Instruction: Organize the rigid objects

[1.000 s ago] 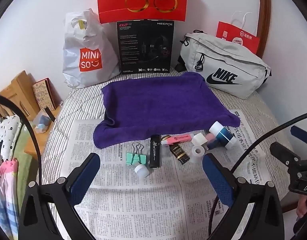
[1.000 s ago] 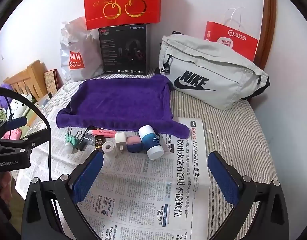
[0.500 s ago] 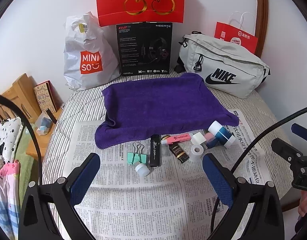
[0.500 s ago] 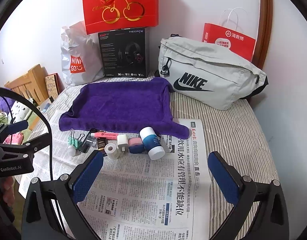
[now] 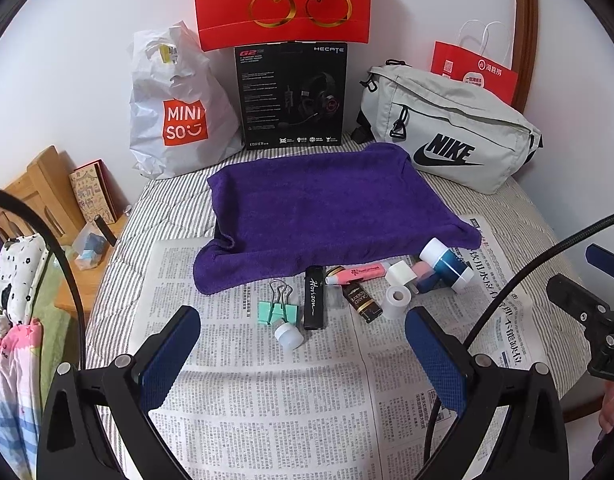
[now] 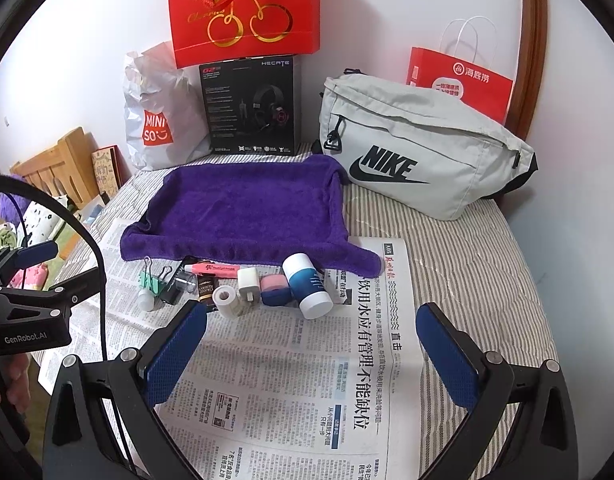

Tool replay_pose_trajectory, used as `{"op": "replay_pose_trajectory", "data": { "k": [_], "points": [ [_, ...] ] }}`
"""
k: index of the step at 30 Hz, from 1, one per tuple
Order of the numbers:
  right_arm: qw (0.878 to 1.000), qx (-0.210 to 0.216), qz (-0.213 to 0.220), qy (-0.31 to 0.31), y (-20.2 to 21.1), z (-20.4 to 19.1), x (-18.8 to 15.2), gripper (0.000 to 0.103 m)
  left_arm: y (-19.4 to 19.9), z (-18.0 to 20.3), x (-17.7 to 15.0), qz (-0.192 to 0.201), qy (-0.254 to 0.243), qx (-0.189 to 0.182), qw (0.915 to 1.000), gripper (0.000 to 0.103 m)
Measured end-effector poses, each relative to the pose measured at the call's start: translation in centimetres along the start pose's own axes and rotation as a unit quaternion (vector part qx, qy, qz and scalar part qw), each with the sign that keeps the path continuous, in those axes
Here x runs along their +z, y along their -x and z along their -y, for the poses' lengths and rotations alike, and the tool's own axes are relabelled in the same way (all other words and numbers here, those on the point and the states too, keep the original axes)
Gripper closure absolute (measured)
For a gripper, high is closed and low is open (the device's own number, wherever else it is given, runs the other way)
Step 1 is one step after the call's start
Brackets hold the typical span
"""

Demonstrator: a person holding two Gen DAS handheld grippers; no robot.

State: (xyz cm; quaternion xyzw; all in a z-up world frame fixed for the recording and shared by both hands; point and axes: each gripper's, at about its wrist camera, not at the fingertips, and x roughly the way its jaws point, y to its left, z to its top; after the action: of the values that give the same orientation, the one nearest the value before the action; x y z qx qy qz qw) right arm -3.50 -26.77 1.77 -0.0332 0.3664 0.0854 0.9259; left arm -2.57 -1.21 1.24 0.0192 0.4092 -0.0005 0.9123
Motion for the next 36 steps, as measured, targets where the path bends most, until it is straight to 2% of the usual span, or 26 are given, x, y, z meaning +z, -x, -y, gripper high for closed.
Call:
{"op": "replay_pose_trajectory", "data": {
  "k": [36],
  "points": [
    [1.0,0.002,-0.004,-0.002,-0.33,-0.24,-0.2,0.0,0.03,-0.35,-0.2,-0.005,-0.005,0.012,0.9999,0.0]
  ]
}}
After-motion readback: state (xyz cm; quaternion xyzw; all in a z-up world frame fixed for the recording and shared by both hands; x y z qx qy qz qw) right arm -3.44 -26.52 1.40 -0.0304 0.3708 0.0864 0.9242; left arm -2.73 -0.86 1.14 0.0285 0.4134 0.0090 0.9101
